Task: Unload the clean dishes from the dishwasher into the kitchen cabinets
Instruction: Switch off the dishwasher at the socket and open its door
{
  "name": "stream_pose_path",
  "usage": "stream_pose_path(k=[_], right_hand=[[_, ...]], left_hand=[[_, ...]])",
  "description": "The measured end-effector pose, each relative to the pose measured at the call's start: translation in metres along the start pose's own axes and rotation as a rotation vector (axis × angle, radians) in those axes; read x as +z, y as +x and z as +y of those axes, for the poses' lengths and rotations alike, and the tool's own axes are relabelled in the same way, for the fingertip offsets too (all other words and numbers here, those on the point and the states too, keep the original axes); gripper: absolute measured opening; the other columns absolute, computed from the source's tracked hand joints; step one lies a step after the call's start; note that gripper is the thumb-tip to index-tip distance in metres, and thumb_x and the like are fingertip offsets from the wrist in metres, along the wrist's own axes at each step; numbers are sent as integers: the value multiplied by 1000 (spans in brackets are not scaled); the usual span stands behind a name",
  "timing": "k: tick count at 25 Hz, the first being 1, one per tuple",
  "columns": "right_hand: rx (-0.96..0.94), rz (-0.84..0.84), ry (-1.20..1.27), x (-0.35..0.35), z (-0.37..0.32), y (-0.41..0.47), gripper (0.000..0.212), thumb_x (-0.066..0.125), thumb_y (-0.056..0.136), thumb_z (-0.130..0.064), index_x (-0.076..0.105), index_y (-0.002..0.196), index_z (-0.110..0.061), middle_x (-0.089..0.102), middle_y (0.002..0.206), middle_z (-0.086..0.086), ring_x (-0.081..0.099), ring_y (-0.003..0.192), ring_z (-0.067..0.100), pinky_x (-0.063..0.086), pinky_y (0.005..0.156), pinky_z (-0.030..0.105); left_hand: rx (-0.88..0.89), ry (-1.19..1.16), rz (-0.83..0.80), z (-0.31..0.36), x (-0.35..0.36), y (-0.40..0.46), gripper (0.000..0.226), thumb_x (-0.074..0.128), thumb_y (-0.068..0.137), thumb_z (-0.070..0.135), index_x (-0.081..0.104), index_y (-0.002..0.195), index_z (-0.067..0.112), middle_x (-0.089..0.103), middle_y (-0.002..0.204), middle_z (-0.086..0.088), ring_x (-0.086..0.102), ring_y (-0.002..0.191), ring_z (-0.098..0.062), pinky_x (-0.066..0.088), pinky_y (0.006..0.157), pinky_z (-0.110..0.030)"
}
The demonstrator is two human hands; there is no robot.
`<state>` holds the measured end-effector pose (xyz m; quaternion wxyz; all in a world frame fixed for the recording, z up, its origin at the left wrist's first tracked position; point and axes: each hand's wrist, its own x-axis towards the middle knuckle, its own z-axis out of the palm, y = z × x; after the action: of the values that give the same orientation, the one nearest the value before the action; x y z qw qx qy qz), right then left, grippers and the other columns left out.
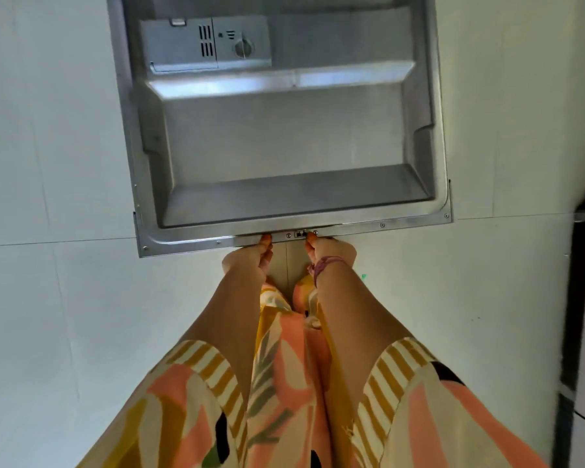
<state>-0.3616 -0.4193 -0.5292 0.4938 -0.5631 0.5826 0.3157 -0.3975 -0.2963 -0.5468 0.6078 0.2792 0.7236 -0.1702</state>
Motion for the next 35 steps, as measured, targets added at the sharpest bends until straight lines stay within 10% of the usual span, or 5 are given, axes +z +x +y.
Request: stream_pose_path(k=[5, 10, 17, 21, 35], right_hand=[[-127, 37, -564, 25, 10, 29, 23, 46, 99, -24, 58, 116, -15, 40, 66, -3, 54, 67, 9, 40, 64, 20], [-220, 129, -896, 41, 5, 29, 25, 50, 95, -36, 62, 106, -16, 37, 64, 0, 49, 82, 17, 38, 73, 22], [-20, -9, -518, 46, 16, 28, 34, 33, 100, -13, 43, 132, -8, 43, 91, 2, 52, 40, -1, 42, 52, 12], [-60, 85, -313, 23, 20, 18, 29, 50, 97, -23, 56, 121, -8, 49, 78, 0, 55, 69, 11, 42, 58, 16], [-260, -77, 348, -3, -89, -217, 32, 60, 86, 9, 57, 118, 7, 58, 76, 7, 57, 71, 18, 51, 90, 36]], left_hand=[[-7, 68, 43, -6, 9, 48, 40, 80, 74, 8, 58, 106, 1, 71, 103, -12, 69, 83, -20, 58, 72, -26], [-1, 93, 61, -8, 14, 67, 28, 77, 76, 6, 54, 91, 3, 69, 103, -14, 66, 87, -22, 56, 83, -30], [14, 182, 21, -5, 9, 64, 29, 75, 78, 2, 62, 103, -5, 71, 99, -18, 70, 80, -22, 58, 74, -31], [-10, 230, -25, 2, 6, 25, 23, 69, 86, 8, 66, 106, -2, 70, 99, -17, 69, 79, -21, 58, 69, -28], [180, 64, -154, 101, -43, -218, 12, 51, 96, 8, 60, 88, 5, 64, 80, -11, 63, 71, -20, 54, 75, -29]])
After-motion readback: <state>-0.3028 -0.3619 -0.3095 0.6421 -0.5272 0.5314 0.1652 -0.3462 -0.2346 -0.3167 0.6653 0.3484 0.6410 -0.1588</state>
